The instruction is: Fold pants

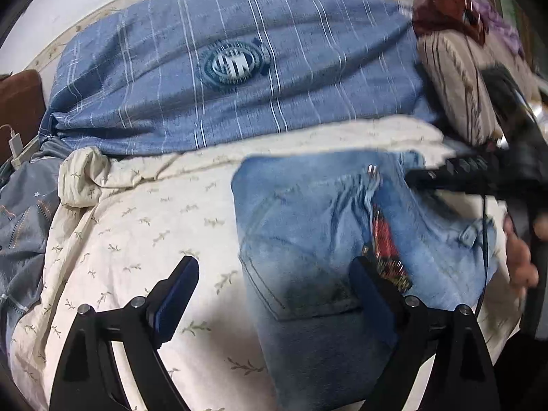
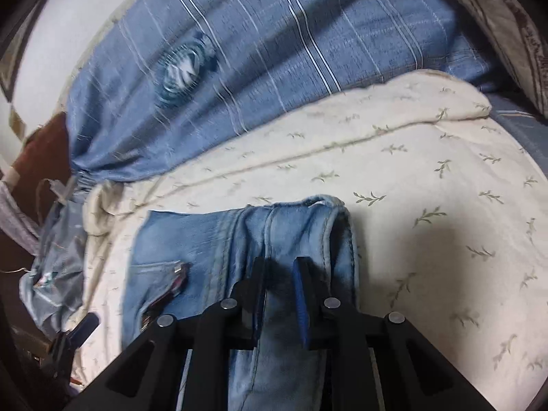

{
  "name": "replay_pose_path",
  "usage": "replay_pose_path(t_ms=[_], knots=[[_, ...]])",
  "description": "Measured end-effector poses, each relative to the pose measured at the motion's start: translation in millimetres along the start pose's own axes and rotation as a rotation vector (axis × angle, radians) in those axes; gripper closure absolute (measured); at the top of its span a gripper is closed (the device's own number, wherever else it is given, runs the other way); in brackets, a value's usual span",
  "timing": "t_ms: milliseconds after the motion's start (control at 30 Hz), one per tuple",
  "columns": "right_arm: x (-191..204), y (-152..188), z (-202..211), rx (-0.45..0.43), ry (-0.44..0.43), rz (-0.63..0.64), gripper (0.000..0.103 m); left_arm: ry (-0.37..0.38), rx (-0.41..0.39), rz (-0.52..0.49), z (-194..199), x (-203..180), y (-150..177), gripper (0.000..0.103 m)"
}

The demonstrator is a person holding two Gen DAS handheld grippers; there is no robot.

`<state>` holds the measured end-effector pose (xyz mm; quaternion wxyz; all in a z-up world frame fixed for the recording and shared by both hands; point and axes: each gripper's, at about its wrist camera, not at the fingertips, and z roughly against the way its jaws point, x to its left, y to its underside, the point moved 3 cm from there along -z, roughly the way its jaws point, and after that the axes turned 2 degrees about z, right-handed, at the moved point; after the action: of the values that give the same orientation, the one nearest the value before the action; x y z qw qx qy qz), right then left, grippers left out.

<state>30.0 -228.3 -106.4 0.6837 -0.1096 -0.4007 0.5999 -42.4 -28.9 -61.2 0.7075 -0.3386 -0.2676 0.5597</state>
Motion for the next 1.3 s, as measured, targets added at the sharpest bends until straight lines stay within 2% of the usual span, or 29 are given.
replay_pose_path(t_ms=[67, 133, 200, 300, 367, 500, 633, 800, 1300], knots=[[6.4, 8.9, 22.6, -0.032, -0.033, 0.022, 0.084, 0.026, -0.050, 0.044, 8.5, 8.2, -3.6, 0.013], [13.2, 17.2, 41.0, -0.056, -0.036, 0.055, 0.084, 0.017, -0.064, 0.073, 11.6, 16.7, -4.9, 0.013], [18.3, 30.1, 60.4, -0.080, -0.026, 0.085, 0.084, -0.010, -0.045, 0.105, 8.2, 25.7, -4.9, 0.013], [23.4, 48.1, 70.7, -0.058, -0.027, 0.105, 0.084, -0.039, -0.009, 0.151, 2.4, 35.6, -2.8, 0.013], [28.5, 59.0, 69.6, -0.040, 0.012, 0.146, 0.085, -0.058, 0.006, 0.158, -0.1, 38.2, -0.3, 0.013], [26.6, 74.5, 53.1, 0.043, 0.083, 0.191, 0.084, -0.075, 0.077, 0.090, -11.6, 29.6, 9.5, 0.013], [20.9, 80.9, 48.2, 0.061, 0.077, 0.180, 0.084, -0.083, 0.082, 0.037, -13.4, 22.1, 13.5, 0.013], [20.6, 84.1, 40.2, 0.077, 0.084, 0.185, 0.084, -0.093, 0.130, 0.024, -24.4, 18.0, 18.3, 0.012], [19.2, 76.0, 45.1, 0.048, 0.059, 0.150, 0.083, -0.118, 0.098, 0.015, -18.2, 18.3, 12.3, 0.012]])
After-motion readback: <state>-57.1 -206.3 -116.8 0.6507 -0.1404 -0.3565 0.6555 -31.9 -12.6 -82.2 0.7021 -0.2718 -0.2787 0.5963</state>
